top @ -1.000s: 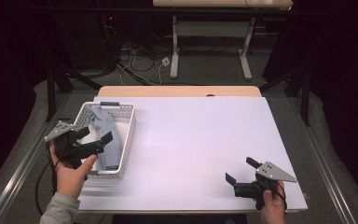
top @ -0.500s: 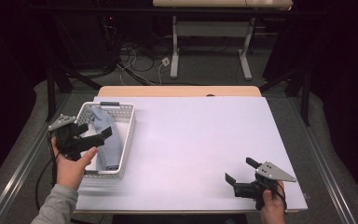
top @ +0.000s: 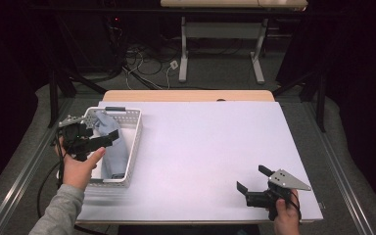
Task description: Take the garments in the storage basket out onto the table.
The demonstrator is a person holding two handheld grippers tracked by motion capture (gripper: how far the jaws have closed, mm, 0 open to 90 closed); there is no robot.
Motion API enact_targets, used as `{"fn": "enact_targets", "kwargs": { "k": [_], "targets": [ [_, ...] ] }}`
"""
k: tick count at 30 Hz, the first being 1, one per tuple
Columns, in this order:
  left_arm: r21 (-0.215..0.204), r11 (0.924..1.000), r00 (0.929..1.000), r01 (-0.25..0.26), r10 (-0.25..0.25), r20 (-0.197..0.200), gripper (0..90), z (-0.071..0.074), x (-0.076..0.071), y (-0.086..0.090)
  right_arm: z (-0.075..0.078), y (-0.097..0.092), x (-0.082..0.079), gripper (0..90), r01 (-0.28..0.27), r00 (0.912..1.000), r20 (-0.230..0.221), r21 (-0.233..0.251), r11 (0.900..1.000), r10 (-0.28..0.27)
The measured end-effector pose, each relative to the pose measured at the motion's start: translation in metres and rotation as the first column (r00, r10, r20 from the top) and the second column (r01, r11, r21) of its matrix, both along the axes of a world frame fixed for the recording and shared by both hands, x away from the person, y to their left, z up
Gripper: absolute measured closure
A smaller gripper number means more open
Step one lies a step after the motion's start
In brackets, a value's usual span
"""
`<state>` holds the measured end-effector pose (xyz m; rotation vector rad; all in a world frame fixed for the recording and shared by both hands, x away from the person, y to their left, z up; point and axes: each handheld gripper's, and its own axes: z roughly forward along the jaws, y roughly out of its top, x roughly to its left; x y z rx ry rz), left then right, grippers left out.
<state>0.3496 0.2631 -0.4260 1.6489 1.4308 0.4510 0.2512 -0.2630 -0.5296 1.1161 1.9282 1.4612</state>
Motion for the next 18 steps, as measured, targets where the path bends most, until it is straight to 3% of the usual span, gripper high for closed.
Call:
{"fn": "enact_targets", "kwargs": {
  "k": [13,18],
  "targets": [
    [0.011,0.9997,0.9966,-0.022,0.022,-0.079,1.5,-0.014,0.020,-0.005,-0.001,-0.001,0.002,0.0,-0.002,1.0000,0.002,-0.001,1.0000,0.002],
    [-0.019,0.9988,0.9894,-0.046,0.043,-0.139,1.5,-0.022,0.031,-0.004,-0.001,0.000,0.002,0.0,0.004,1.0000,-0.009,0.003,1.0000,-0.004]
  ]
}}
